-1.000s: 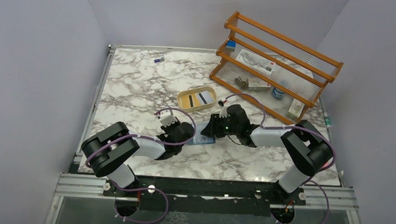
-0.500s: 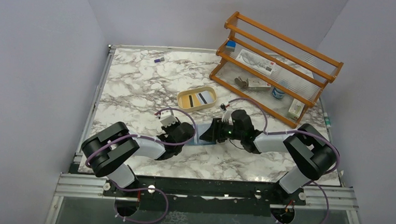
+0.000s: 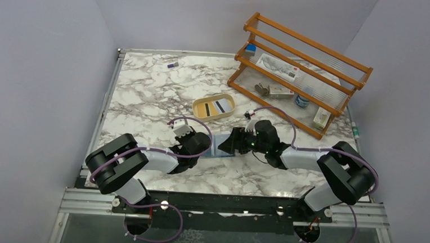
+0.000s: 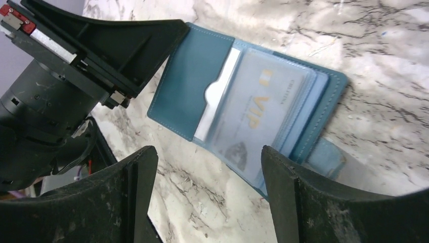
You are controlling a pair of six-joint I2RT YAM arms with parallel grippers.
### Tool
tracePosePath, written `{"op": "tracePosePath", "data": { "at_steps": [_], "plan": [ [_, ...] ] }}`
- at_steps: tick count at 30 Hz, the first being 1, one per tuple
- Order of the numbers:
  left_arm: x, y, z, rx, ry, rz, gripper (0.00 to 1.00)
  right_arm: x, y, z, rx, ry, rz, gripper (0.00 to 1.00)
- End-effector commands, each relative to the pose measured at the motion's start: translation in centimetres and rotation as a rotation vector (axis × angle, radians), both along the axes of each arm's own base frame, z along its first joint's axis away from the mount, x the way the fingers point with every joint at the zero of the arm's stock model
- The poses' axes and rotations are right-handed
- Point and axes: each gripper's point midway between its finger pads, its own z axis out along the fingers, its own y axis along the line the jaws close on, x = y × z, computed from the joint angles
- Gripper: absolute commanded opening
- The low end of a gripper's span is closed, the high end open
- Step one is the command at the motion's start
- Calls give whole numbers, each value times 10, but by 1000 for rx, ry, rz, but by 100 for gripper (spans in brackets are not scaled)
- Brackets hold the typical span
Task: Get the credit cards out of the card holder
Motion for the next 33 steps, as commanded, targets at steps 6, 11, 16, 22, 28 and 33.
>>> {"op": "tracePosePath", "data": {
  "at_steps": [6, 11, 16, 22, 28, 33],
  "plan": [
    [-5, 4, -4, -1, 22, 10, 0, 11, -9, -13, -89, -24, -52, 80],
    [-5, 3, -3, -3, 19, 9, 0, 7, -2, -16, -55, -4, -21, 80],
    [-4, 3, -4, -2, 21, 9, 0, 7, 5, -4, -11, -15, -2, 80],
    [-5, 1, -4, -6, 24, 4, 0, 10, 3, 17, -4, -59, -6, 72],
    [-6, 1, -6, -10, 30, 3, 0, 5, 7, 34, 41, -84, 28, 41],
    [-6, 0, -5, -13, 28, 1, 0, 3, 11, 26, 46, -63, 48, 39]
  ]
}}
